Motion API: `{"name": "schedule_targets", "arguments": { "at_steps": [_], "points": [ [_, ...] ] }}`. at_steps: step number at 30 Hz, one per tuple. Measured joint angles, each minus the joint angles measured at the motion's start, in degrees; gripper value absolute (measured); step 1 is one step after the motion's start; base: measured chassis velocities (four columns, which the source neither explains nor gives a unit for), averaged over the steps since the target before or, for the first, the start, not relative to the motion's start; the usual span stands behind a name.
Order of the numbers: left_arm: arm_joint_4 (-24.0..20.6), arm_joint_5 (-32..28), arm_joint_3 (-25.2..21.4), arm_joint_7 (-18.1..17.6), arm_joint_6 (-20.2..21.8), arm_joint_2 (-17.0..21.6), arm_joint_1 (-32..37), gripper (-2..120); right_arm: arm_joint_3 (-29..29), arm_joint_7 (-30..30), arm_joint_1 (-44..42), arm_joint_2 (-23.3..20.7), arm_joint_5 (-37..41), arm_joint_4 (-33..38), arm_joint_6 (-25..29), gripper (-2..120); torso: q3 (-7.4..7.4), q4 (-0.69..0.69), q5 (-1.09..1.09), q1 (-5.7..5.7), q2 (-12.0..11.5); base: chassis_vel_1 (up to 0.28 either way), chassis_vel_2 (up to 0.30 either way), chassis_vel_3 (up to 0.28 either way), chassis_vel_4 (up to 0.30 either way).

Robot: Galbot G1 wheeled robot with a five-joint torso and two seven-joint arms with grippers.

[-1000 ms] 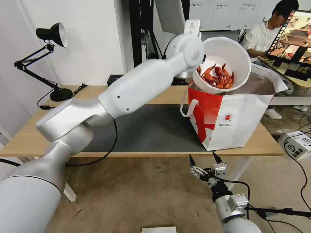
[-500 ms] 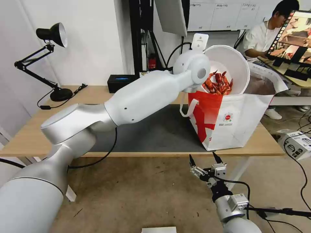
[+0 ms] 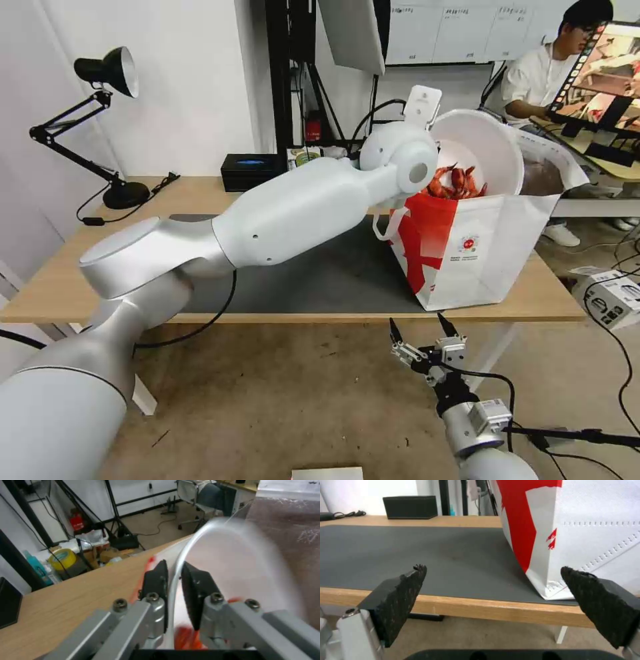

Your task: Pick up the trash from the table and place it into the takeout bag.

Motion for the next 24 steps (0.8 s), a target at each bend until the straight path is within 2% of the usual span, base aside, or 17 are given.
{"name": "schedule_targets", "arguments": {
  "at_steps": [6, 7, 9, 11, 13, 14, 17, 18, 20, 22, 24],
  "points": [
    [-1.6, -0.4, -0.3, -0.2, -0.1, 0.9, 1.0, 47, 0.0, 0.0, 0.0, 0.0, 0.0, 0.0, 0.0, 100, 0.00, 0.00, 0.00, 0.00, 0.0, 0.000, 0.000, 0.000, 0.000],
    [-1.6, -0.4, -0.3, -0.2, -0.1, 0.9, 1.0, 47, 0.0, 0.0, 0.0, 0.0, 0.0, 0.0, 0.0, 100, 0.00, 0.00, 0.00, 0.00, 0.0, 0.000, 0.000, 0.000, 0.000],
    [-3.0, -0.5, -0.5, -0.2, -0.5, 2.4, 1.4, 58, 0.0, 0.0, 0.0, 0.0, 0.0, 0.0, 0.0, 100, 0.00, 0.00, 0.00, 0.00, 0.0, 0.000, 0.000, 0.000, 0.000],
    [-3.5, -0.5, -0.6, -0.1, -0.8, 3.1, 1.4, 62, 0.0, 0.0, 0.0, 0.0, 0.0, 0.0, 0.0, 100, 0.00, 0.00, 0.00, 0.00, 0.0, 0.000, 0.000, 0.000, 0.000],
    [-5.0, -0.5, -1.2, -0.1, -1.6, 5.2, 1.7, 73, 0.0, 0.0, 0.0, 0.0, 0.0, 0.0, 0.0, 100, 0.00, 0.00, -0.01, 0.00, 0.0, 0.000, 0.000, 0.000, 0.000],
    [-5.0, -0.5, -1.2, -0.1, -1.6, 5.2, 1.7, 73, 0.0, 0.0, 0.0, 0.0, 0.0, 0.0, 0.0, 100, 0.00, 0.00, -0.01, 0.00, 0.0, 0.000, 0.000, 0.000, 0.000],
    [-7.0, -0.6, -1.8, -0.1, -2.1, 8.5, 2.6, 88, 0.0, 0.0, 0.0, 0.0, 0.0, 0.0, 0.0, 100, 0.00, 0.01, -0.01, 0.00, 0.0, 0.000, 0.000, 0.000, 0.000],
    [-7.0, -0.6, -1.8, -0.1, -2.1, 8.5, 2.6, 88, 0.0, 0.0, 0.0, 0.0, 0.0, 0.0, 0.0, 100, 0.00, 0.01, -0.01, 0.00, 0.0, 0.000, 0.000, 0.000, 0.000],
    [-8.8, -0.5, -2.8, -0.1, -2.5, 10.9, 3.8, 98, 0.0, 0.0, 0.0, 0.0, 0.0, 0.0, 0.0, 100, 0.00, 0.01, -0.02, 0.00, 0.0, 0.000, 0.000, 0.000, 0.000],
    [-9.5, -0.4, -3.2, 0.0, -2.7, 12.0, 4.4, 99, 0.0, 0.0, 0.0, 0.0, 0.0, 0.0, 0.0, 100, 0.00, 0.00, -0.02, 0.00, 0.0, 0.000, 0.000, 0.000, 0.000],
    [-11.6, 0.7, -4.3, 0.6, -3.7, 14.8, 6.1, 100, 0.0, 0.0, 0.0, 0.0, 0.0, 0.0, 0.0, 100, 0.00, 0.00, -0.02, 0.00, 0.0, 0.000, 0.000, 0.000, 0.000]
  ]
}}
